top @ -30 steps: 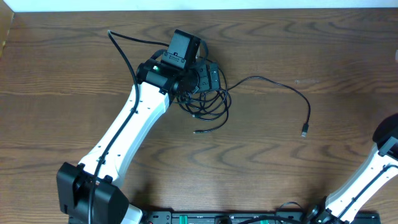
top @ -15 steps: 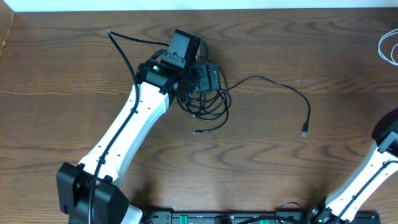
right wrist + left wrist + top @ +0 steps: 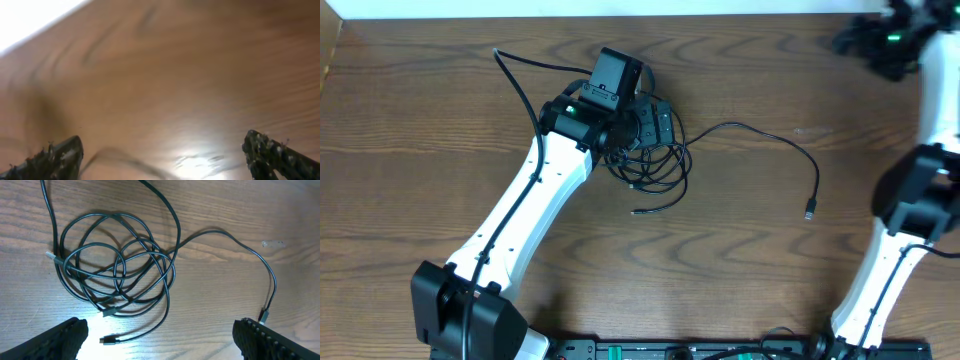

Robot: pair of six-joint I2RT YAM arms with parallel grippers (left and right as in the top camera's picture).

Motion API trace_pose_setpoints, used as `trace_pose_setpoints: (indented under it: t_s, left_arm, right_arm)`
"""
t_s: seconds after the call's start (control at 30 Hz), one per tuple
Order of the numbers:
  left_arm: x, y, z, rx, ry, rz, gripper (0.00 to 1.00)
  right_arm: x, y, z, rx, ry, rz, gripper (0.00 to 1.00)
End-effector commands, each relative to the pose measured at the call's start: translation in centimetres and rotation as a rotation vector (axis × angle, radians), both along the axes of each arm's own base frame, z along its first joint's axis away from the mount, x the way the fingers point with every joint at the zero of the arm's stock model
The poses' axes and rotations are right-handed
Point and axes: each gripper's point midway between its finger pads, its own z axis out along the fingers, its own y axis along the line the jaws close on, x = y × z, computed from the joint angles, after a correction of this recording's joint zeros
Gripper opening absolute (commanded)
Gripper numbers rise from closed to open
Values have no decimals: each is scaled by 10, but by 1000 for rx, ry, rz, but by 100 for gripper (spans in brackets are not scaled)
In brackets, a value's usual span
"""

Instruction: Untangle cables

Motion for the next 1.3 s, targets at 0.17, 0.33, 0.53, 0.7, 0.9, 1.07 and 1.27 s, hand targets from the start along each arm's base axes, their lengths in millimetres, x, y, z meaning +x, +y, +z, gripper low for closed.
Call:
trace_pose_setpoints:
  t_s: [0.17,0.33,0.53,0.7,0.9,1.07,1.27]
  left_arm:
    - [4,4,-1,10,-8,11,98]
    - [5,3,0,8,-13,11,98]
    - [1,5,-6,35,0,-20,98]
    - [6,39,-24,174,28,65,98]
    - [16,82,-27,156,73,171,82]
    - [23,96,-27,181,59,242,82]
    - [50,94,-13,122,-46,288,82]
  right_arm:
    - [-21,130,17,-92,-2,330,99]
    - [-31,150,13,-122,29,371,99]
    - [-38,175,21,11,21,422,99]
    - [-44,196,21,0,7,495,99]
    - [-60,241,16,-34,-10,642,98]
    - [-67,272,-2,-65,-16,708,96]
    - [-96,305,-26,-71,39,810,93]
